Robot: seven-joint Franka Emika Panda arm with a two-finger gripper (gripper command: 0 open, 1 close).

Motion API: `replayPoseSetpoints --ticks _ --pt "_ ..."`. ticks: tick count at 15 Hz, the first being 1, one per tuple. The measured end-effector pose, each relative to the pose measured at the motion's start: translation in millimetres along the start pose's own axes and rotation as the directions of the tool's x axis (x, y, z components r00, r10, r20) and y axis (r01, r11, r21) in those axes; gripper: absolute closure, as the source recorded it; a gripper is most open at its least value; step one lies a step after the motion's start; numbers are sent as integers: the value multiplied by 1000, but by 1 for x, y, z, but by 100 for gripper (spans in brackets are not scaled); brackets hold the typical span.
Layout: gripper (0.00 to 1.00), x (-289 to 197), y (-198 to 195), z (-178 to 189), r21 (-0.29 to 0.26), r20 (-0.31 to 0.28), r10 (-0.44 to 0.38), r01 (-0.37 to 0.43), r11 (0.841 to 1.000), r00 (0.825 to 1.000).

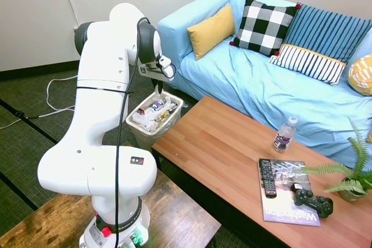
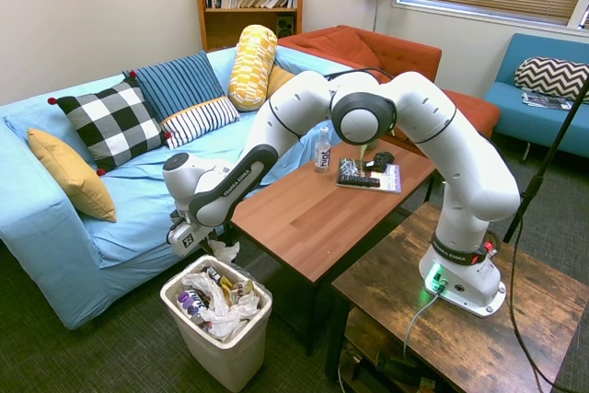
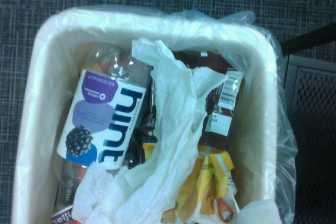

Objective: Throw the tissue in the trash bin

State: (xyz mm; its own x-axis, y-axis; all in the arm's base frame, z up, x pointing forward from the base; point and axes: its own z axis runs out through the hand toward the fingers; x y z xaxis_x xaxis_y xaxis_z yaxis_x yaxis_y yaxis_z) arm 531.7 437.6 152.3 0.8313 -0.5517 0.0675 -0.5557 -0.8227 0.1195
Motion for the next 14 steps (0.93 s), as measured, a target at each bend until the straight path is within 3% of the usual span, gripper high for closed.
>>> replayPoseSetpoints --ticks 7,14 --pt "0 35 3 -8 12 -21 29 -29 1000 999" --pt "0 40 5 -7 -5 -33 25 -25 1000 999"
